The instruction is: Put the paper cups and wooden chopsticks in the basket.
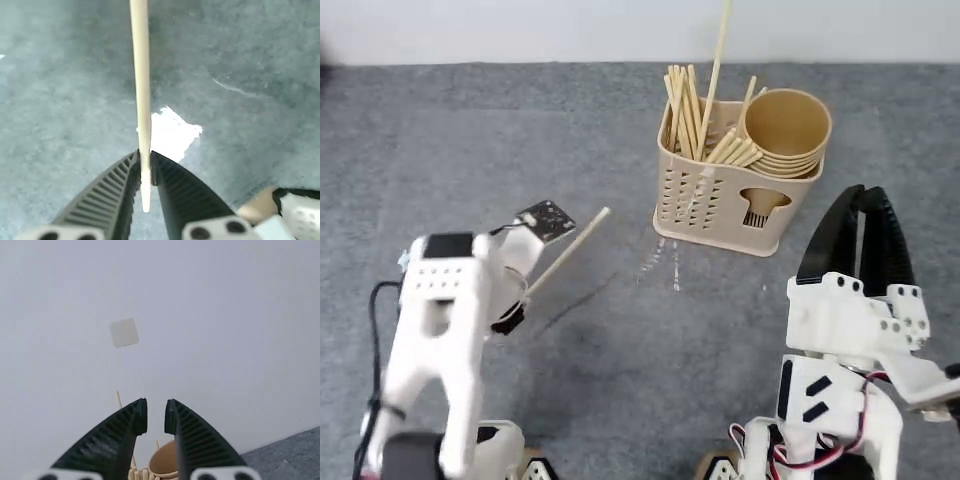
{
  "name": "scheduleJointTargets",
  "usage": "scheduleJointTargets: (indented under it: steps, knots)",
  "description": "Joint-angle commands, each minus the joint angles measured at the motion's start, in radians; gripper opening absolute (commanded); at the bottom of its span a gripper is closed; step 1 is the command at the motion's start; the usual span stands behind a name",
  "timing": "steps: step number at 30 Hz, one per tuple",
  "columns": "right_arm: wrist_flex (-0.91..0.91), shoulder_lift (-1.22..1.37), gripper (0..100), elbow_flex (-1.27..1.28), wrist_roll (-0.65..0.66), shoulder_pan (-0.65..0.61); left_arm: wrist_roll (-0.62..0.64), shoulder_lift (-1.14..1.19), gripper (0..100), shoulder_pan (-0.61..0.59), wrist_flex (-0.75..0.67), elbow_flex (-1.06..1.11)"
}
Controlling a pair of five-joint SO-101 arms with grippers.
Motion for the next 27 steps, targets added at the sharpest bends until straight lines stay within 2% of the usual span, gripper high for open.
scheduleJointTargets:
  steps: [1,7,10,13,18,27]
  knots:
    - [-0.004,-0.004,8.2,0.011,-0.012,0.004,-0.002,-0.106,2,-0.003,-0.003,0.021]
    - [0.002,-0.004,8.2,0.012,-0.008,-0.058,-0.002,-0.117,21,-0.066,0.066,0.007]
    - [0.004,-0.004,8.2,0.012,-0.008,-0.059,-0.003,-0.117,22,-0.107,0.066,-0.039]
    - [0.001,-0.004,8.2,0.012,-0.011,-0.059,0.035,-0.11,22,-0.089,0.058,-0.091]
    - [0.004,-0.004,8.2,0.012,-0.011,-0.059,0.187,-0.106,22,0.071,-0.081,-0.097]
    - [-0.004,-0.004,8.2,0.026,-0.008,-0.059,0.416,-0.106,22,0.528,-0.219,0.004]
